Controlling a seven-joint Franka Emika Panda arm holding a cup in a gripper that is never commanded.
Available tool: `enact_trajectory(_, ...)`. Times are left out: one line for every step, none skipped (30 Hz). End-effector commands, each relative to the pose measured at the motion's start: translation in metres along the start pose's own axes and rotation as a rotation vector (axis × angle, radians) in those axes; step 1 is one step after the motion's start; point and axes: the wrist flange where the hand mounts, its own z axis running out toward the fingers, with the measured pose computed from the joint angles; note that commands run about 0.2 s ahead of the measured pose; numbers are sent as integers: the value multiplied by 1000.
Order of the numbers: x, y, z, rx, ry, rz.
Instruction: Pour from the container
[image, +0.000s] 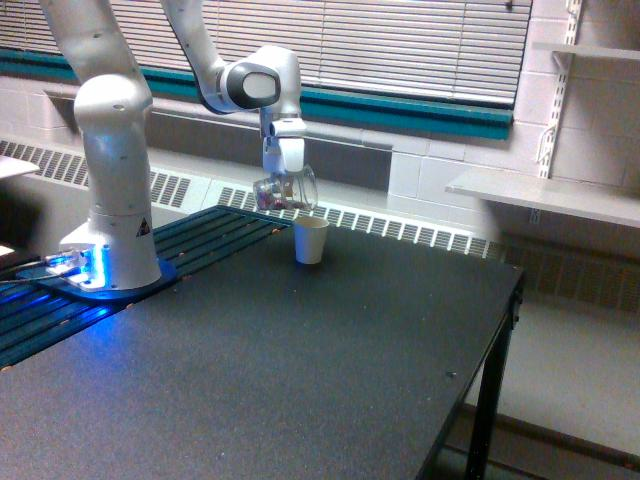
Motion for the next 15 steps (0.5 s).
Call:
enact_trajectory(-5, 5, 12, -29, -41, -65)
enact_trajectory(-6, 5, 13, -33, -45, -70)
enact_trajectory(-7, 5, 15, -36, -51, -74)
enact_trajectory(-8, 5, 16, -38, -56, -78)
enact_trajectory(-8, 4, 17, -39, -60, -83)
enact_trajectory(-8, 4, 17, -38, -62, -86)
enact_trajectory(-7, 5, 17, -39, -65, -85)
enact_trajectory(-7, 5, 18, -41, -67, -86)
enact_trajectory(-5, 6, 18, -44, -68, -87)
enact_trajectory(-4, 7, 19, -46, -68, -88)
enact_trajectory(-2, 8, 19, -48, -68, -88)
enact_trajectory(0, 9, 18, -50, -69, -88)
enact_trajectory(1, 9, 18, -52, -69, -91)
enact_trajectory(3, 9, 18, -53, -69, -95)
enact_trajectory(5, 9, 17, -54, -68, -98)
